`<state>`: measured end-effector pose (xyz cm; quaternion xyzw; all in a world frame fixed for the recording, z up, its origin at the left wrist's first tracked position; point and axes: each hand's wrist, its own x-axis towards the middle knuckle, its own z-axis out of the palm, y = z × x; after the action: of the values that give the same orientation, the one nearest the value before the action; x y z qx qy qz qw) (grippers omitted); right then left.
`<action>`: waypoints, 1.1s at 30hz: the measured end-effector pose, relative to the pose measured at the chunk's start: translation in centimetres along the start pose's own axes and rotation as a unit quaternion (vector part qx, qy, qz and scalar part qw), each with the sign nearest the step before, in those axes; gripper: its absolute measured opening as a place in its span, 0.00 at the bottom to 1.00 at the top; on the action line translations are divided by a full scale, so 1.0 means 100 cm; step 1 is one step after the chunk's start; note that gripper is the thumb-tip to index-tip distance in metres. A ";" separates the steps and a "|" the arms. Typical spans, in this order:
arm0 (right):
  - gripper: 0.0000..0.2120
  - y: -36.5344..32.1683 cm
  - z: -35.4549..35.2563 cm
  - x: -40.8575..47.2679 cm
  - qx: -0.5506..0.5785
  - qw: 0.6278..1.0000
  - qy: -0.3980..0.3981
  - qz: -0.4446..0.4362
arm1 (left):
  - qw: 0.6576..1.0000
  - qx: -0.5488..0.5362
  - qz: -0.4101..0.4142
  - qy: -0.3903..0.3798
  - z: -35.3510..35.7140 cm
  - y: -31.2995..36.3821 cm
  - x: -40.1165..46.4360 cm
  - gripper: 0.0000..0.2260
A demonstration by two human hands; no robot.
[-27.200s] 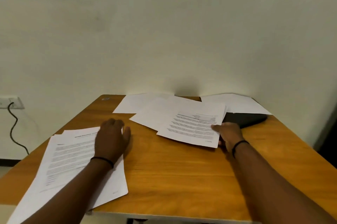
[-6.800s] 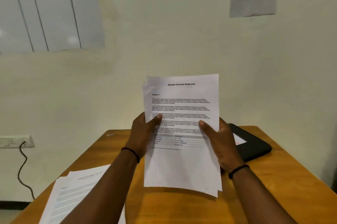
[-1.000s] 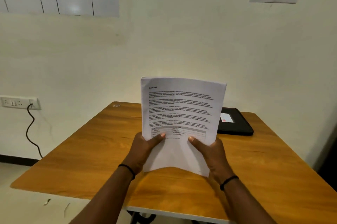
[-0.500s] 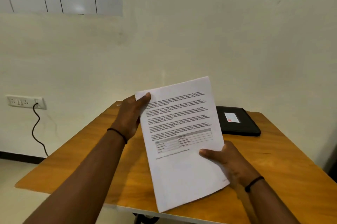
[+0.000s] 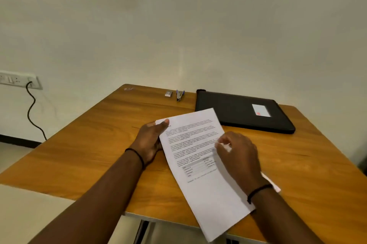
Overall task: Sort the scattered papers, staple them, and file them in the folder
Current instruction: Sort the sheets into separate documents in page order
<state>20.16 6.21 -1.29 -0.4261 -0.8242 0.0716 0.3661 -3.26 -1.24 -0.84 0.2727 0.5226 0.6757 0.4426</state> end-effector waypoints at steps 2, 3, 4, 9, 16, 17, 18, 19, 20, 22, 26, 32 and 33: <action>0.09 -0.033 0.024 0.008 0.084 0.995 -0.053 -0.022 | 1.000 0.006 -0.008 -0.008 -0.002 0.002 0.007 0.13; 0.10 -0.049 0.037 0.014 0.093 0.991 -0.095 -0.024 | 1.000 0.005 -0.014 -0.008 -0.004 0.002 0.010 0.12; 0.12 -0.063 0.047 0.021 0.091 0.987 -0.127 -0.032 | 1.000 -0.001 -0.020 -0.011 -0.004 0.002 0.013 0.12; 0.21 -0.085 0.086 0.036 0.031 0.984 -0.139 -0.110 | 0.997 -0.054 -0.033 -0.032 -0.016 0.001 0.025 0.17; 0.16 -0.080 0.092 0.028 0.102 0.987 -0.090 -0.080 | 0.994 -0.069 -0.068 -0.054 -0.019 -0.002 0.037 0.19; 0.15 -0.081 0.090 0.027 0.111 0.988 -0.081 -0.073 | 0.993 -0.074 -0.071 -0.066 -0.019 -0.001 0.037 0.19; 0.14 -0.082 0.090 0.026 0.116 0.988 -0.072 -0.069 | 0.992 -0.078 -0.069 -0.077 -0.019 -0.002 0.037 0.19; 0.14 -0.082 0.089 0.025 0.119 0.988 -0.068 -0.066 | 0.991 -0.080 -0.069 -0.082 -0.019 -0.002 0.036 0.19; 0.14 -0.083 0.089 0.024 0.119 0.988 -0.070 -0.063 | 0.991 -0.085 -0.067 -0.085 -0.019 -0.002 0.036 0.19; 0.15 -0.082 0.090 0.023 0.124 0.987 -0.086 -0.054 | 0.990 -0.094 -0.061 -0.084 -0.019 -0.002 0.036 0.19; 0.17 -0.080 0.089 0.024 0.145 0.982 -0.113 -0.035 | 0.988 -0.098 -0.083 -0.091 -0.015 0.005 0.037 0.24; 0.14 -0.078 0.084 0.027 0.186 0.975 -0.122 0.012 | 0.982 -0.117 -0.106 -0.104 -0.018 0.005 0.045 0.18; 0.13 -0.078 0.084 0.027 0.190 0.974 -0.120 0.022 | 0.980 -0.125 -0.108 -0.113 -0.018 0.005 0.045 0.18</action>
<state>8.54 5.01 -2.52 -0.3549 -0.8242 0.2851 0.3368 -6.94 1.86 -1.36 0.2317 0.4066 0.6490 0.5998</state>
